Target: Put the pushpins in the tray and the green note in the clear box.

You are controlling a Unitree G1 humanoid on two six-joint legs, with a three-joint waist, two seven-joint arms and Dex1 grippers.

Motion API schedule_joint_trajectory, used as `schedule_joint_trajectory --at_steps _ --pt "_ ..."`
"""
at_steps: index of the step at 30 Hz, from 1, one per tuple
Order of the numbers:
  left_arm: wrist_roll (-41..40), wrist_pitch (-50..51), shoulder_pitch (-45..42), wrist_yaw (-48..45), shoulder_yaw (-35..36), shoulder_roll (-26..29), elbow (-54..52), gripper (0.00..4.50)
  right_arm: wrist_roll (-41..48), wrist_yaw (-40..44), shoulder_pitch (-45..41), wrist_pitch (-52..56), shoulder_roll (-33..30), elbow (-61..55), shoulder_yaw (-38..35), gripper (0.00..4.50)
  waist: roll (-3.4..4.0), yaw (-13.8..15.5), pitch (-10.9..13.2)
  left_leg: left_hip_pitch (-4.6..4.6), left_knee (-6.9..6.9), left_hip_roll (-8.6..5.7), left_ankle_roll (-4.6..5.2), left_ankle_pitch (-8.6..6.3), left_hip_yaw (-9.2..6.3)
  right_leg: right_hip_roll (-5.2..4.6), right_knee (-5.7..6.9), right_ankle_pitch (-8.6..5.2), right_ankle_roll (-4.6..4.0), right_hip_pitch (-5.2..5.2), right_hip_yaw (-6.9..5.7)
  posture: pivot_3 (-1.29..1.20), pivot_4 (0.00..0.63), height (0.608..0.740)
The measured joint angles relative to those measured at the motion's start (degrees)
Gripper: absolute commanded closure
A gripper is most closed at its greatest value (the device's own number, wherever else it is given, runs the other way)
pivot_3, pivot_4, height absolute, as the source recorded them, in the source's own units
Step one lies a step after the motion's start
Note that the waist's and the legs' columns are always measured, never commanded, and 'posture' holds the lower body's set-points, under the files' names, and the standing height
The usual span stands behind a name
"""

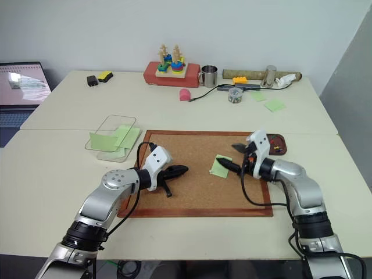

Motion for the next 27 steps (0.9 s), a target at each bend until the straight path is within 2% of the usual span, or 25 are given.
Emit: schedule_joint_trajectory --at_steps 5,17,20,27 --pt "0.00 0.04 -0.01 -0.01 0.02 0.04 -0.01 4.50 -2.59 1.55 1.90 -1.81 0.22 -0.93 4.78 0.05 0.00 -0.02 0.00 0.02 0.00 0.00 0.00 0.00 0.01 0.01 0.01 0.00 0.00 0.00 0.01 0.00 0.150 0.740" --pt "0.00 0.08 0.12 0.01 0.02 0.05 -0.18 4.50 -6.98 0.57 0.05 -7.69 4.81 5.61 6.77 0.05 0.00 -0.03 0.00 0.03 -0.01 0.00 0.00 0.00 0.00 0.01 0.01 0.00 0.00 0.00 0.01 0.00 0.150 0.740" --pt "0.01 0.08 0.13 0.05 0.00 0.00 -0.19 4.50 -8.75 0.60 -1.06 -9.64 5.81 7.79 7.68 0.47 0.00 -0.02 0.00 0.03 -0.01 0.00 0.00 0.00 0.00 0.01 0.00 0.00 0.00 0.00 0.00 0.00 0.150 0.740" --pt "0.03 0.30 0.69 0.21 -0.03 -0.08 -1.17 4.50 -11.08 0.45 -1.89 -13.08 7.62 12.72 8.63 2.05 0.00 0.00 0.00 0.02 -0.01 0.00 0.00 0.00 0.00 0.01 0.00 0.00 0.00 0.00 0.00 0.00 0.150 0.740"
